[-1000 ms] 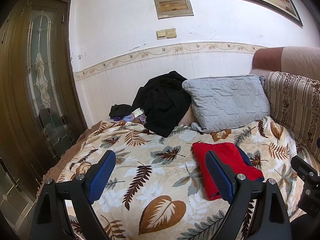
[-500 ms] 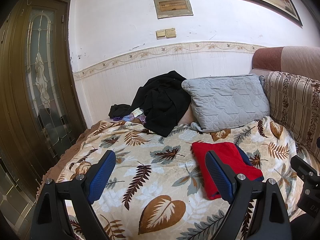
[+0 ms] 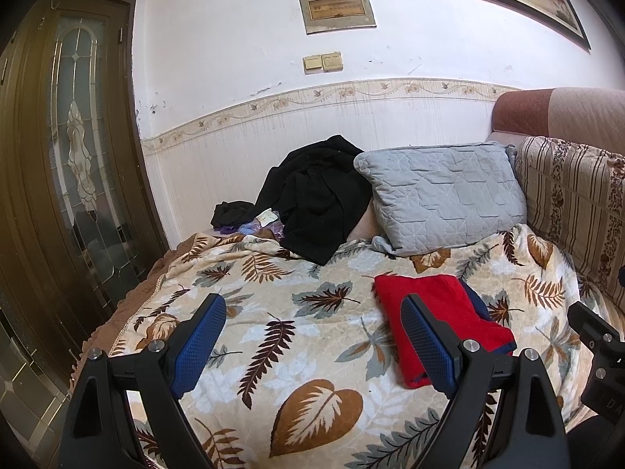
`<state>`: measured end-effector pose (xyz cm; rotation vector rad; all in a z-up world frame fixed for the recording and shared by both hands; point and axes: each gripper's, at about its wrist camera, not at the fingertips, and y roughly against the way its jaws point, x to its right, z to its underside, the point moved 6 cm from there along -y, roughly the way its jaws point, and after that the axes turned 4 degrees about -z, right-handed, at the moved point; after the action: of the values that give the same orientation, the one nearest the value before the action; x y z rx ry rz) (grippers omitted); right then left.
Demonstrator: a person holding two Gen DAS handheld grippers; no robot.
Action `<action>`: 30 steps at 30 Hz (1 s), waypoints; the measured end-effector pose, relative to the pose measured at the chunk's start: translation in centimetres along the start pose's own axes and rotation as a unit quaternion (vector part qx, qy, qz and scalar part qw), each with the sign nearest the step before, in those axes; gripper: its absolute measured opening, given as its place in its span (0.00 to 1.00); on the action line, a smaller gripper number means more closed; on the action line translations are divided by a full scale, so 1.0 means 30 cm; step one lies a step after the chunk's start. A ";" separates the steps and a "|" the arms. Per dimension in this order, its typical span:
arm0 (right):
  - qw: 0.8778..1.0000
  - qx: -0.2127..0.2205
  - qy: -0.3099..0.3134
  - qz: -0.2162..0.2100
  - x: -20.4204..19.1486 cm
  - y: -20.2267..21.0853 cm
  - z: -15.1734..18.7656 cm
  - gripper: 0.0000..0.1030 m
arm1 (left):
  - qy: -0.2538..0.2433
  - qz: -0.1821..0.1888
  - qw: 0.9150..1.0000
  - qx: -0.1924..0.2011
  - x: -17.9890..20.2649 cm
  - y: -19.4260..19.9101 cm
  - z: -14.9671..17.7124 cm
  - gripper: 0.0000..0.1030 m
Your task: Fold small clothes
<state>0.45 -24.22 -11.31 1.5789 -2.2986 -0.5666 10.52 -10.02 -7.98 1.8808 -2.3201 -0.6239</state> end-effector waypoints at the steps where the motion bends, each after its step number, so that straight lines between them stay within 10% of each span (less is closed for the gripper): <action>1: 1.000 0.000 0.000 0.000 0.000 0.001 -0.001 0.84 | 0.000 0.000 1.000 0.000 0.001 0.000 0.001 0.88; 30: 1.000 -0.003 0.009 -0.004 -0.018 -0.011 -0.006 0.84 | 0.006 -0.008 1.000 -0.007 -0.032 -0.030 0.014 0.88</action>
<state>1.00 -23.85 -11.32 1.5850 -2.2764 -0.5575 11.44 -9.14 -8.53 1.8938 -2.2898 -0.6253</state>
